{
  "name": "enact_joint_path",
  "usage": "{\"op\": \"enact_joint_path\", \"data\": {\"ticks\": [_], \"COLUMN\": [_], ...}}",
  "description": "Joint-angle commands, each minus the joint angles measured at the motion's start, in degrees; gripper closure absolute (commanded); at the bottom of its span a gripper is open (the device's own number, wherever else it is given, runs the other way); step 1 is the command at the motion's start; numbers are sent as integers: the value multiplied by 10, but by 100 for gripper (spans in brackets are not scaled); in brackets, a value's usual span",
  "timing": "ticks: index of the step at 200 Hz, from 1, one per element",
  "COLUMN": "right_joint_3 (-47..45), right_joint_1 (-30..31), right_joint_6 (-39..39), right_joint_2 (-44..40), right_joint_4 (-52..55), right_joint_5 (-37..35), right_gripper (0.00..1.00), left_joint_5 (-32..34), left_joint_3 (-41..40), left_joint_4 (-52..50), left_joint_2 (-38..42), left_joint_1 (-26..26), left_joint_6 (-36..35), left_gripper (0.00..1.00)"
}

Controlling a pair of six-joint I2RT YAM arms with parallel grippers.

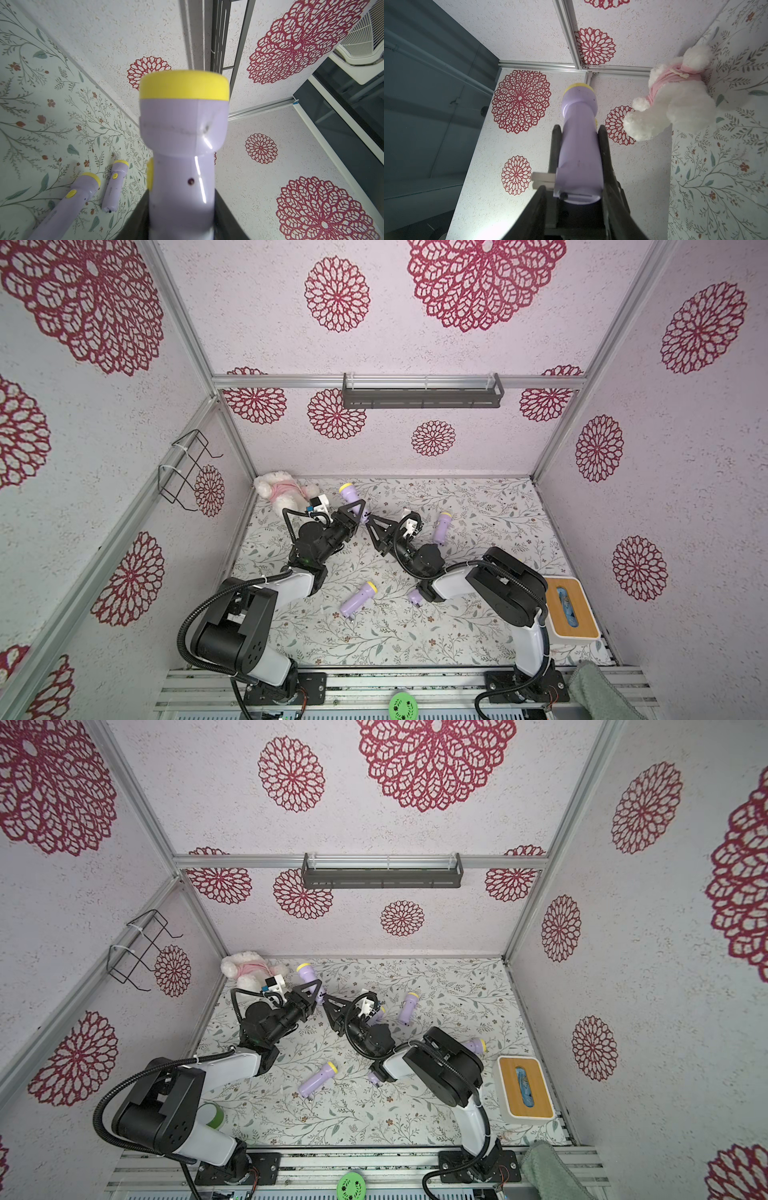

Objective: Close the plug at the bottom of the flashlight
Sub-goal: Close the plug of the flashlight.

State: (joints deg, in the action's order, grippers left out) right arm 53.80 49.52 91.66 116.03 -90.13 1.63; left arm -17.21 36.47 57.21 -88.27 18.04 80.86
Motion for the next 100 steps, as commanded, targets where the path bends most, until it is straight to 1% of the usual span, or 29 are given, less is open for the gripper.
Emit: {"op": "enact_joint_path", "data": {"ticks": [1,100], "right_joint_3": [17,16], "right_joint_1": [4,8], "right_joint_6": [5,19], "right_joint_2": [-1,12], "right_joint_4": [-66,-66], "right_joint_5": [-8,-28], "right_gripper": [56,59], "left_joint_5": [-3,-2], "left_joint_3": [-6,-9], "left_joint_4": [38,53], "left_joint_2": [-3,-7], "left_joint_1": [3,4], "left_joint_6": [10,22], "left_gripper": [100,100]}}
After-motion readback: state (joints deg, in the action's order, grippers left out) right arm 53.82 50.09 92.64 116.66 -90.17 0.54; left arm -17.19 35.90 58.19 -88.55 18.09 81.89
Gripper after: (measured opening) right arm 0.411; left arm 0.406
